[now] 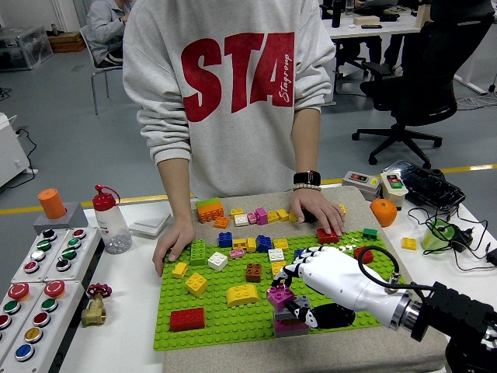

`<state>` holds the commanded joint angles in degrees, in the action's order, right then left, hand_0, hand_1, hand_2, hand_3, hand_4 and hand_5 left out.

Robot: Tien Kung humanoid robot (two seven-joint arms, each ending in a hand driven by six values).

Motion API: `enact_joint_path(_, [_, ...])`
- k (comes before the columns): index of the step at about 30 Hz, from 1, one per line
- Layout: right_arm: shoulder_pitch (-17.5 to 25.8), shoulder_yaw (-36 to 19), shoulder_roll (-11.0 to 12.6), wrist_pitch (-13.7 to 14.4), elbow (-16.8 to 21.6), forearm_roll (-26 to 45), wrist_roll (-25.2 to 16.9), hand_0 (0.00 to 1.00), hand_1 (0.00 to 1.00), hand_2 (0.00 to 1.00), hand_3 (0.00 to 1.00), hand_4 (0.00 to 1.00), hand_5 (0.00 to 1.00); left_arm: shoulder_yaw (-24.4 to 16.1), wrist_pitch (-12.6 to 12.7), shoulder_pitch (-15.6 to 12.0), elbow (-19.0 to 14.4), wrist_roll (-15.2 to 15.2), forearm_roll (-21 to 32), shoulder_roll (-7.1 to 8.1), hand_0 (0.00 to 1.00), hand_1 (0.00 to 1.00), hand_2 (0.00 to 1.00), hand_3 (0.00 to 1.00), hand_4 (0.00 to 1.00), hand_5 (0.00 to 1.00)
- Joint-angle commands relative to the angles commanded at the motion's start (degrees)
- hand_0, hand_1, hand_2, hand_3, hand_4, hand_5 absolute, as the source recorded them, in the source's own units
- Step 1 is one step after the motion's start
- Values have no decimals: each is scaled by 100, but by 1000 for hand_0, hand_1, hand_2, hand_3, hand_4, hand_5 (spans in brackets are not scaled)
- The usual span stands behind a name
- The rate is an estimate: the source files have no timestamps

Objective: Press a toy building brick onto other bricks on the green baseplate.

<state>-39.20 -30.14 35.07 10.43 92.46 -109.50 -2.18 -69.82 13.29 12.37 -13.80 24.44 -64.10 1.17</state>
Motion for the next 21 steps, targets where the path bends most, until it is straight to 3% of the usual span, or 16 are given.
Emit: enact_joint_path(21, [137, -9, -258, 93, -483, -251, 269, 696, 641, 598, 609, 546, 252, 21, -3, -10, -2, 1, 6, -3, 632, 596, 607, 404, 295, 943])
